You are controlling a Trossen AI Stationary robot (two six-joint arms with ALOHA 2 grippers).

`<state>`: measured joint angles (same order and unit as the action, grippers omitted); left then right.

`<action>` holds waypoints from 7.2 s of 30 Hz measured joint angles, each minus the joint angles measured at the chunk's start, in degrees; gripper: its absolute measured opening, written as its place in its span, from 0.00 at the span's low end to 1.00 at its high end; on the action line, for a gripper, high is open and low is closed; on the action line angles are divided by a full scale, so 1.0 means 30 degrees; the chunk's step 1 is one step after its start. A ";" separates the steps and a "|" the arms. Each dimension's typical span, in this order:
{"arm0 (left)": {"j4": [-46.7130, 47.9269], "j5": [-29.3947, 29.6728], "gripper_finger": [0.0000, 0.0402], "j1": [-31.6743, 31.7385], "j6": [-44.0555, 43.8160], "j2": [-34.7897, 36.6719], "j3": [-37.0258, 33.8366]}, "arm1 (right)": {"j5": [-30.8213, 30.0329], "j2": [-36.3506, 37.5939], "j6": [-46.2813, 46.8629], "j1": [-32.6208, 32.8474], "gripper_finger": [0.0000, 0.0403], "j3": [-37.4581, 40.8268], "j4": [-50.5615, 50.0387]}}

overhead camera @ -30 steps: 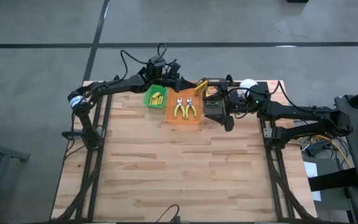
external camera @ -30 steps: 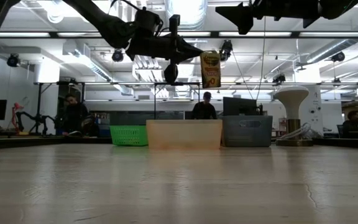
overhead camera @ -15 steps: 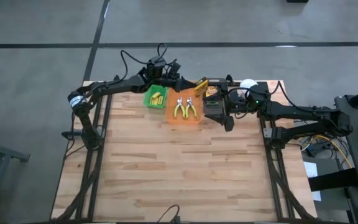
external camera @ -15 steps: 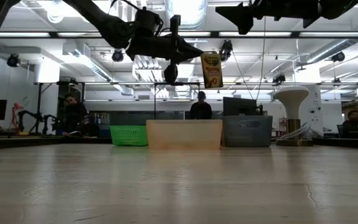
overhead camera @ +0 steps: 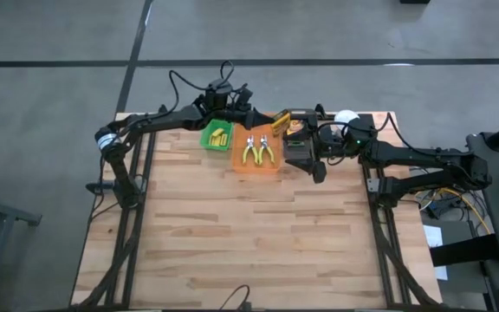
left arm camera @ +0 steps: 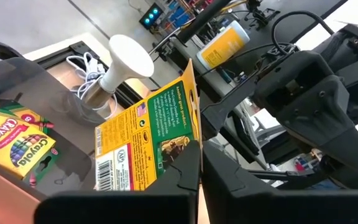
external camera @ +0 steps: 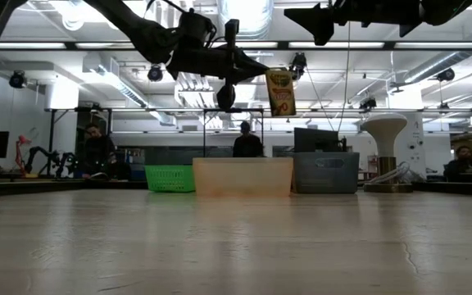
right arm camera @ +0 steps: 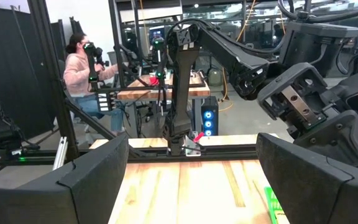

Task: Pick & Place School Supplies
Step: Put the yellow crayon box into the black bin

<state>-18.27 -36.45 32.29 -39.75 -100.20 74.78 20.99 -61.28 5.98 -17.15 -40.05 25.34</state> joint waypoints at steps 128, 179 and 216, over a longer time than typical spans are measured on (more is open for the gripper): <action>-0.0485 -0.6127 0.01 -0.0605 -0.0379 -0.0007 0.0066 | 0.3498 -0.1281 -0.0652 -0.5442 0.69 0.0000 -0.5431; -0.0485 -0.6120 0.02 -0.0605 -0.0379 -0.0007 0.0066 | 0.5487 -0.2958 -0.1064 -0.5122 0.10 -0.0007 -0.2353; -0.0485 -0.5530 0.31 -0.0605 -0.0817 -0.0007 0.0066 | 0.5574 -0.2958 -0.1056 -0.5122 0.09 -0.0007 -0.2353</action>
<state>-19.73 -53.04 30.48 -42.20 -100.22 74.98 37.71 -70.15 2.81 -32.51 -40.07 18.28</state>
